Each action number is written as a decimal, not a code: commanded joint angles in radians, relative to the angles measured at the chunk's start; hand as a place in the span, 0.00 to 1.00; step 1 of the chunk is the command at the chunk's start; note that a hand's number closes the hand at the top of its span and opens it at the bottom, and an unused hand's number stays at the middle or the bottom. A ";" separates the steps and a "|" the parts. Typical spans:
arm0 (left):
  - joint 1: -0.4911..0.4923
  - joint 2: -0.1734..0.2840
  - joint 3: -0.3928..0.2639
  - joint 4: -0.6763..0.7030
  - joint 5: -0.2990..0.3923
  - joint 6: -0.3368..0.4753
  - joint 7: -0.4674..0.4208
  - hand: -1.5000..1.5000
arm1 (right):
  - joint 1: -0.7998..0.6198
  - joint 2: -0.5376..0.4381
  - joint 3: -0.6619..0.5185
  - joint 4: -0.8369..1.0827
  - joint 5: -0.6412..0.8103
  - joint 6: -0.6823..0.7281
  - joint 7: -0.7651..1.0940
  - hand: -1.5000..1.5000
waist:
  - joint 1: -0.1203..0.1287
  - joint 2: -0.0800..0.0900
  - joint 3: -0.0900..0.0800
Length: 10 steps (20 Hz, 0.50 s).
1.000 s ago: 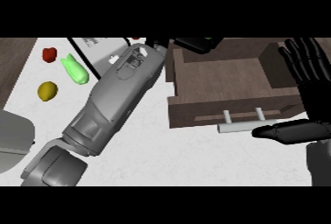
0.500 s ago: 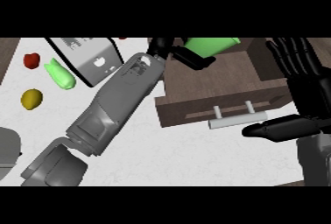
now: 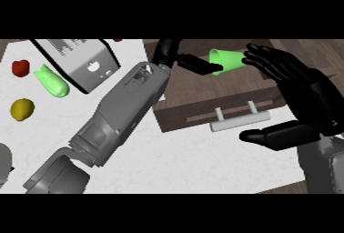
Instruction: Pick up the cup, place it into the drawer and close the drawer
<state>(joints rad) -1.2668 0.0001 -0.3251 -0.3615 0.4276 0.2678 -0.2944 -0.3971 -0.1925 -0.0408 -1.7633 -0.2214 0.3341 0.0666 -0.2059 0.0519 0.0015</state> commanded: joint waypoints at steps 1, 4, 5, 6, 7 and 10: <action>0.028 0.000 0.020 -0.047 0.089 -0.047 -0.078 0.00 | -0.008 -0.002 0.067 -0.006 -0.077 0.115 0.007 1.00 | 0.009 -0.003 -0.002; -0.010 0.000 0.040 -0.075 0.145 -0.024 -0.117 0.00 | -0.021 0.001 0.137 0.009 -0.117 0.179 0.055 1.00 | 0.022 -0.008 -0.002; 0.040 0.000 0.041 -0.061 0.149 -0.024 -0.167 0.00 | 0.008 -0.055 0.137 0.011 -0.124 0.236 0.070 1.00 | 0.033 -0.010 -0.002; 0.003 0.000 0.049 -0.073 0.175 0.006 -0.154 0.00 | 0.000 -0.075 0.163 0.000 -0.101 0.252 0.094 1.00 | 0.029 -0.016 -0.002; 0.008 0.000 0.051 -0.066 0.176 0.024 -0.169 0.00 | 0.004 -0.123 0.176 0.008 -0.066 0.290 0.104 1.00 | 0.048 -0.019 -0.002; 0.017 0.000 0.041 -0.054 0.203 0.040 -0.194 0.00 | 0.037 -0.179 0.220 -0.018 -0.005 0.328 0.146 1.00 | 0.070 -0.028 -0.002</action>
<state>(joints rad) -1.2562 0.0001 -0.2819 -0.4175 0.5910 0.2780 -0.4469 -0.3871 -0.3024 0.1256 -1.7662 -0.2654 0.5885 0.1658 -0.1585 0.0340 -0.0004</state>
